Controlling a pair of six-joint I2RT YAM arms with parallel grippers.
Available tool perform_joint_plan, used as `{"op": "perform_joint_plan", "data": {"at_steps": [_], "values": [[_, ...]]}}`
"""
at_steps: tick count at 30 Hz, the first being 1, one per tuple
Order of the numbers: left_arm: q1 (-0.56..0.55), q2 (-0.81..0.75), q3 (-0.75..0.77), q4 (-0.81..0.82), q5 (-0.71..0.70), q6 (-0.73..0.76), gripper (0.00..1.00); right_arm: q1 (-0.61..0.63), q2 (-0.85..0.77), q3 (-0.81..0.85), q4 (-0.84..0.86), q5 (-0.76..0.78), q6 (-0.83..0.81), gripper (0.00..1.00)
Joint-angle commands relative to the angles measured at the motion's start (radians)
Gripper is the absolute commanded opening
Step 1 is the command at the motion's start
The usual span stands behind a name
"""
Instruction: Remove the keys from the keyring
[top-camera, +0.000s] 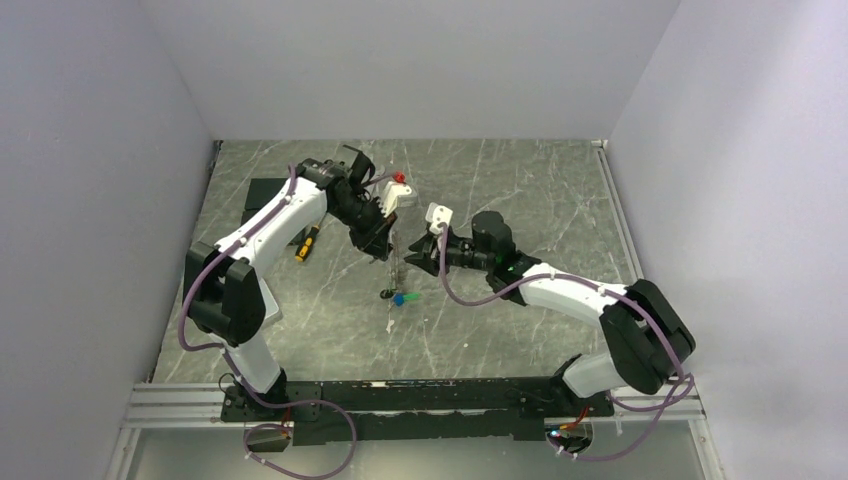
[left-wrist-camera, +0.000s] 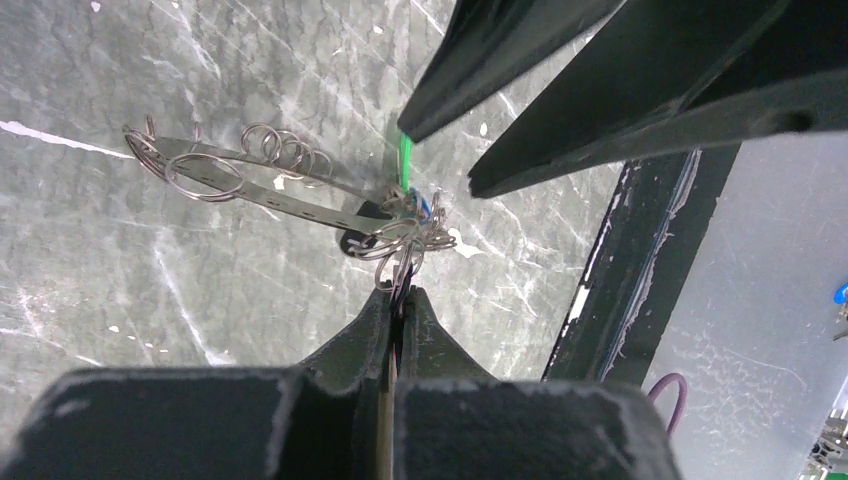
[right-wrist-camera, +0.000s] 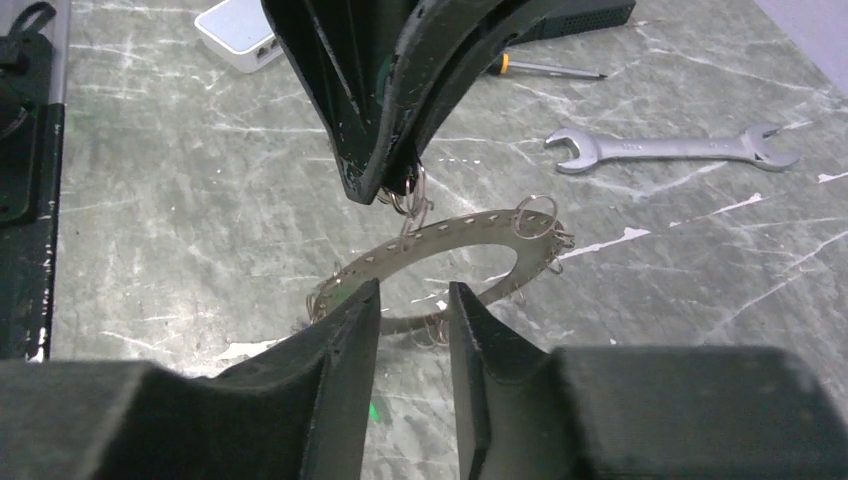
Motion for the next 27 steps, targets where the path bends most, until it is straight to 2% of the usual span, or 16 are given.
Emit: {"op": "perform_joint_plan", "data": {"at_steps": [1,8,17,23,27], "values": [[-0.005,-0.031,0.043,-0.021,0.0,0.05,0.0,-0.048,-0.077,0.064,-0.043,-0.094,0.035,0.38],[-0.008,-0.033,0.058,-0.035,-0.028,0.123,0.0,-0.136,-0.135,0.115,-0.194,-0.209,0.04,0.39],[-0.059,-0.043,0.134,-0.128,-0.095,0.293,0.0,-0.287,-0.181,0.134,-0.164,-0.286,0.146,0.39],[-0.119,-0.094,0.124,-0.144,-0.151,0.418,0.0,-0.326,-0.185,0.183,-0.192,-0.323,0.147,0.41],[-0.155,-0.132,0.112,-0.149,-0.212,0.527,0.0,-0.331,-0.183,0.221,-0.238,-0.329,0.121,0.5]]}}
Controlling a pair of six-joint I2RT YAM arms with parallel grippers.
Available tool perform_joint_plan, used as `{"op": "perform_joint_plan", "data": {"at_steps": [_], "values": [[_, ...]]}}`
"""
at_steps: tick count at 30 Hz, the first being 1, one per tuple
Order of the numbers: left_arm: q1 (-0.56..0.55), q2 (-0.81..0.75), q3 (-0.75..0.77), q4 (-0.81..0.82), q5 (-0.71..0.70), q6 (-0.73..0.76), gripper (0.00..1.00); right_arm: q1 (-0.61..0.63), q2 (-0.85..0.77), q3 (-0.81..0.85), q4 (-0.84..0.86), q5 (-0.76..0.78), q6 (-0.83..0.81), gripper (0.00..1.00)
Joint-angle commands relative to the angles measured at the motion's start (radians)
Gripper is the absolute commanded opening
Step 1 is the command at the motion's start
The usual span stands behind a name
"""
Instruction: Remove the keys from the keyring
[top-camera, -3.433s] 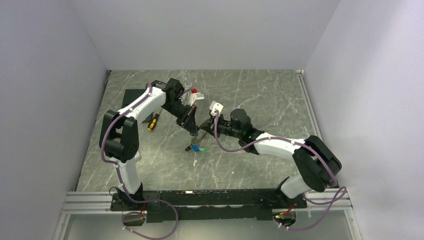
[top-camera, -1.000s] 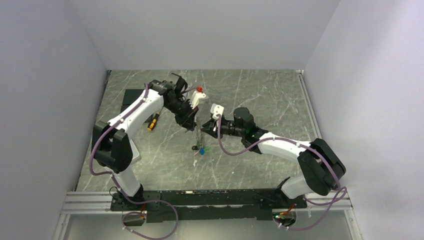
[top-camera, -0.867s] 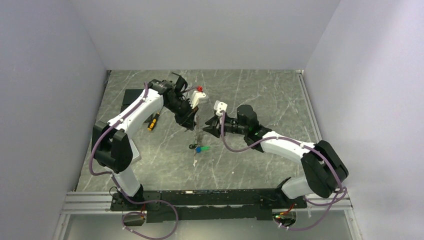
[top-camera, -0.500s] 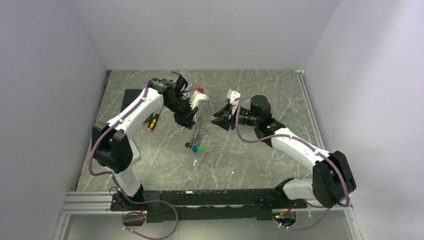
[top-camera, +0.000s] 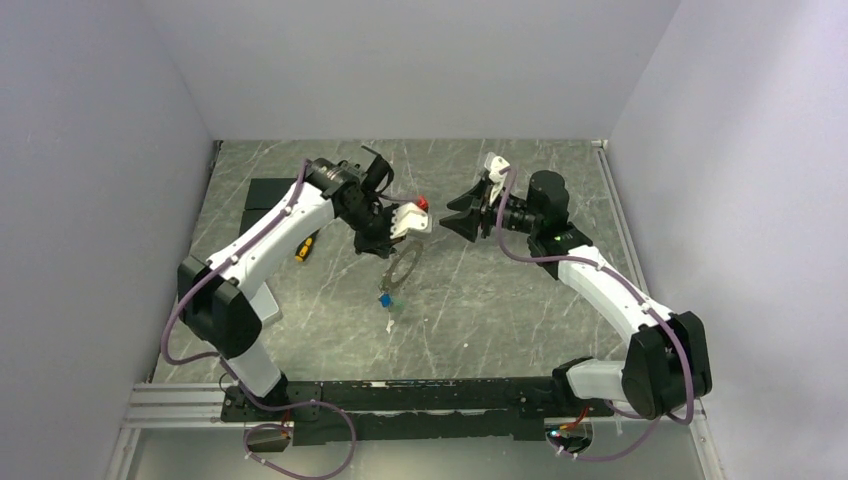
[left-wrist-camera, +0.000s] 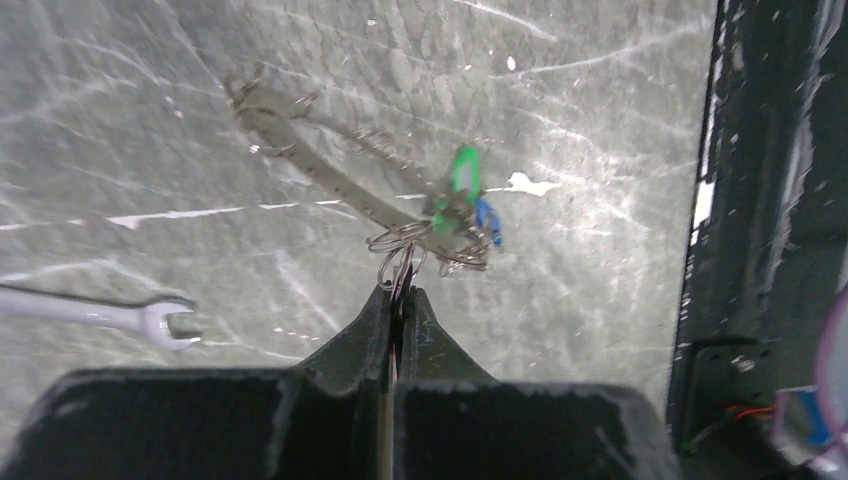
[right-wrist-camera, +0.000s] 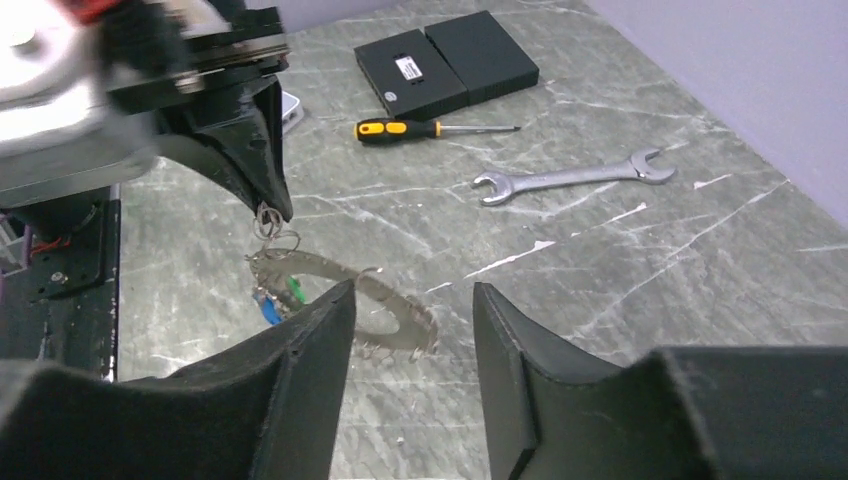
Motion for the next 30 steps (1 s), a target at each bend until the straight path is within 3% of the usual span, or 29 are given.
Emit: {"op": "perform_joint_plan", "data": {"at_steps": [1,3,6,7,11,16,19,30], "values": [[-0.039,-0.105,0.005,-0.014,-0.065,0.178,0.0,-0.006,-0.031,0.079,-0.03,-0.036,-0.012,0.53],[-0.053,-0.129,-0.016,-0.004,-0.091,0.224,0.0,-0.007,-0.028,0.098,-0.042,-0.025,-0.009,0.67],[-0.074,-0.161,-0.043,0.009,-0.121,0.285,0.0,-0.007,-0.02,0.144,-0.086,-0.024,-0.039,0.98],[-0.082,-0.173,-0.054,0.016,-0.129,0.302,0.0,-0.007,-0.02,0.15,-0.08,-0.005,-0.022,0.99],[-0.114,-0.21,-0.082,0.041,-0.162,0.341,0.0,-0.008,-0.003,0.174,-0.085,0.059,0.035,1.0],[-0.132,-0.234,-0.108,0.068,-0.162,0.347,0.0,0.0,0.026,0.201,-0.23,-0.144,-0.162,0.98],[-0.137,-0.244,-0.129,0.088,-0.161,0.346,0.0,0.023,-0.01,0.118,-0.187,-0.201,-0.204,0.91],[-0.144,-0.189,-0.138,0.144,-0.106,0.288,0.0,0.117,-0.047,-0.042,-0.118,-0.159,-0.29,0.65]]}}
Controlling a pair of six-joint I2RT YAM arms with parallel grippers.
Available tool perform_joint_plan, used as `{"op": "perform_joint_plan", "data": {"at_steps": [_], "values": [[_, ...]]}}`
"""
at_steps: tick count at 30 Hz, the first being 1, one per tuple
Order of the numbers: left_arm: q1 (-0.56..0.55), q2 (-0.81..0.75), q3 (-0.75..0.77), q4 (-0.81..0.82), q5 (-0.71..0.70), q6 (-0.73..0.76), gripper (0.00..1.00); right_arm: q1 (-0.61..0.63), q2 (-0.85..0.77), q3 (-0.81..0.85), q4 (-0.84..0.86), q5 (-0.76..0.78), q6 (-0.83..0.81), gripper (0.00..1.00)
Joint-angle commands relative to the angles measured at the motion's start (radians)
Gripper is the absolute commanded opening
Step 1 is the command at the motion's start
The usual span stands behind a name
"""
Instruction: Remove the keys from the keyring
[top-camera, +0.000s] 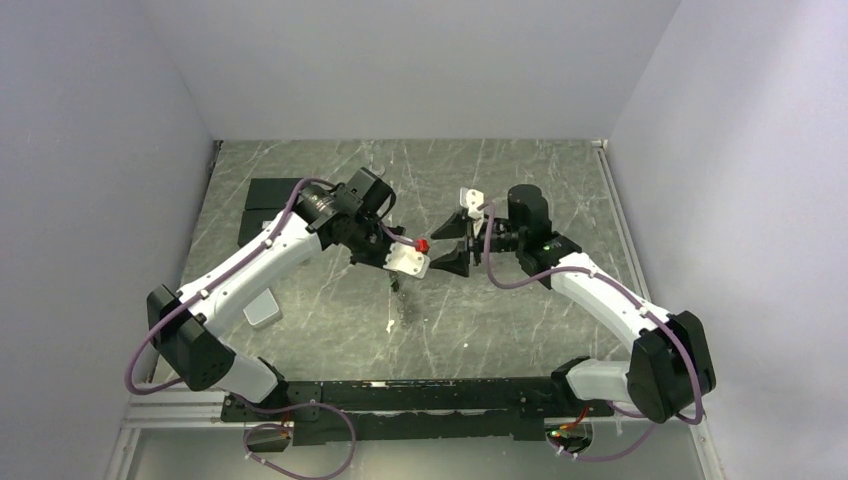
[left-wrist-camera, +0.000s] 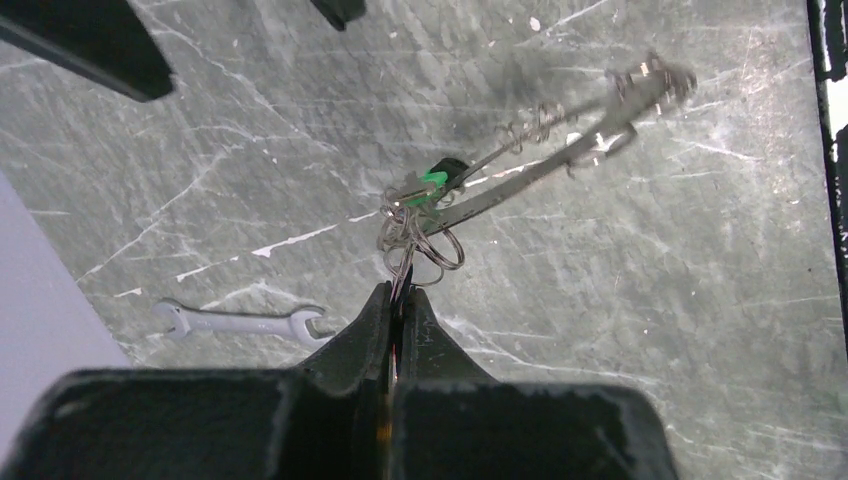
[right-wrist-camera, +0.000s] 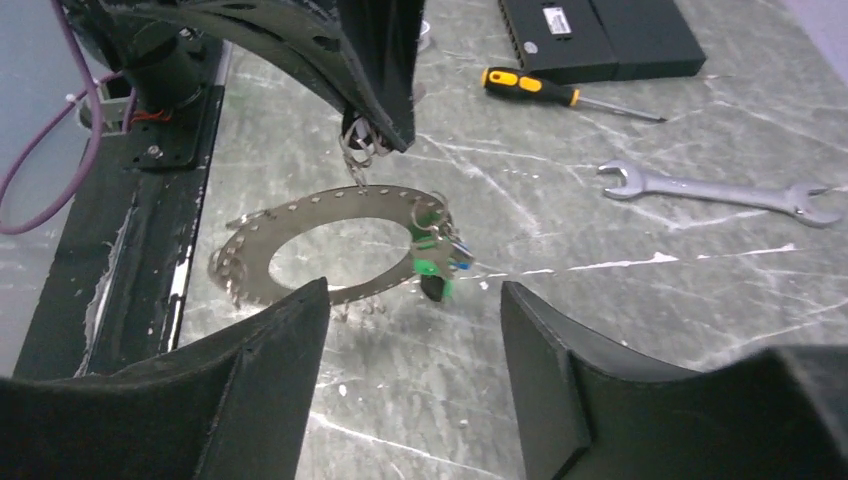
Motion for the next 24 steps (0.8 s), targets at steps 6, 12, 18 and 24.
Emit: {"op": "perform_joint_plan", "data": {"at_steps": [6,12,18,24], "values": [[-0.012,0.056,0.045,0.052,0.083,-0.052,0.0,0.046,-0.026,-0.085,0.161,-0.004,-0.01,0.43],[-0.013,0.08,0.061,0.046,0.097,-0.085,0.0,0.101,-0.002,-0.099,0.194,0.057,-0.014,0.37],[-0.012,0.078,0.057,0.052,0.102,-0.109,0.0,0.133,0.017,-0.115,0.233,0.08,-0.009,0.32],[-0.013,0.08,0.059,0.052,0.108,-0.121,0.0,0.135,0.023,-0.152,0.294,0.071,0.014,0.31]]}}
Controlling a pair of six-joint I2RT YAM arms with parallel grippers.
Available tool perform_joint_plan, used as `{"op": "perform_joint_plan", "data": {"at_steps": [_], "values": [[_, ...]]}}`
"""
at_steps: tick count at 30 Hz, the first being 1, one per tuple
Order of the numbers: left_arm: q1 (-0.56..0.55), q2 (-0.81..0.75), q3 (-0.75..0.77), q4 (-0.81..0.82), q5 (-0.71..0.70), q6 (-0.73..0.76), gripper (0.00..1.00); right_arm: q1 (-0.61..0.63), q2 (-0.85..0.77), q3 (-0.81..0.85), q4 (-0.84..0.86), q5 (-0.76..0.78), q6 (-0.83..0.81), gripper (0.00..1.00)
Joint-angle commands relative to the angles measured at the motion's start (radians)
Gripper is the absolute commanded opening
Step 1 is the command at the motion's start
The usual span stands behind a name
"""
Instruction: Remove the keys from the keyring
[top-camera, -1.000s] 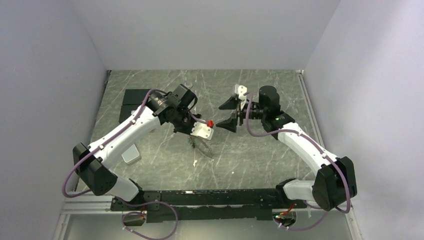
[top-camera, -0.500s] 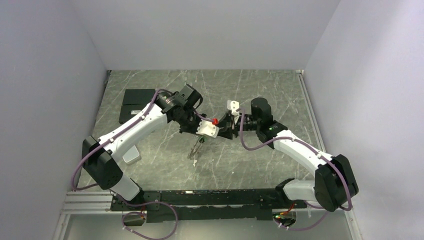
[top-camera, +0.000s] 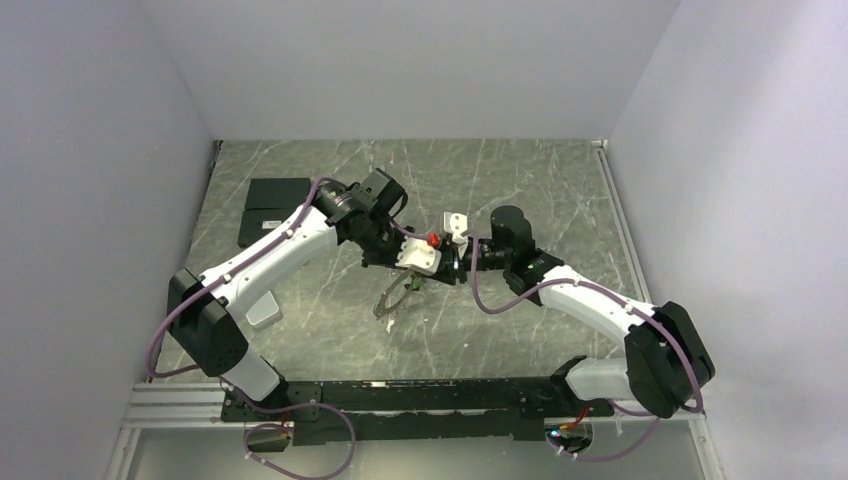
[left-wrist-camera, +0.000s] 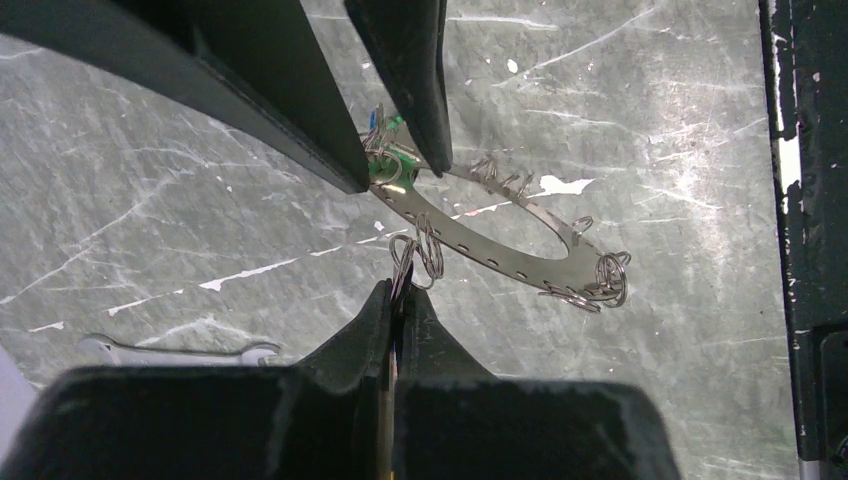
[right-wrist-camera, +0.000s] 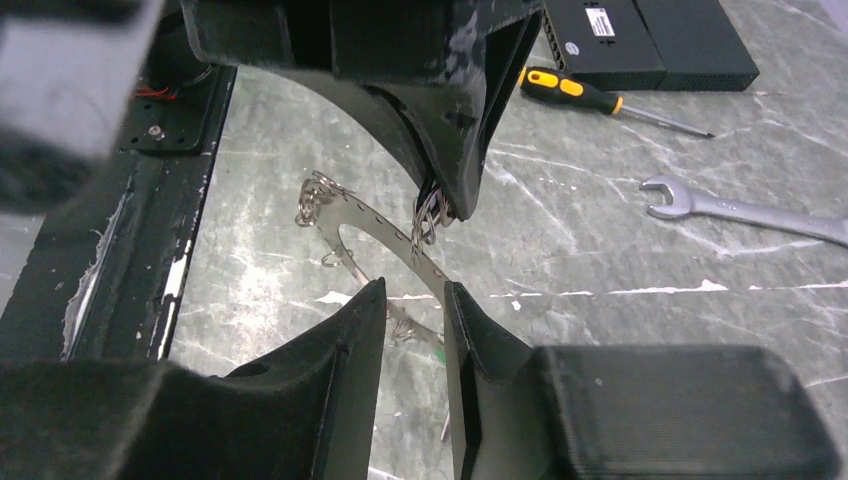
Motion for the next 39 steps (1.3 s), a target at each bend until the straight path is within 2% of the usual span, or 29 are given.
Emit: {"op": "perform_joint_plan", "data": {"at_steps": [1,19,30,39], "values": [[-0.005,-0.012,0.045,0.024,0.048,-0.033,0.0,0.005,0.004,-0.026,0.114,-0.005,0.024,0.31],[-0.005,-0.019,0.039,0.035,0.066,-0.063,0.0,0.047,0.039,-0.049,0.193,0.005,0.046,0.28],[-0.001,-0.034,0.023,0.021,0.091,-0.068,0.0,0.049,0.049,-0.112,0.32,-0.032,0.073,0.3],[0.008,-0.041,0.021,0.017,0.109,-0.074,0.0,0.04,0.054,-0.133,0.356,-0.041,0.091,0.31]]}}
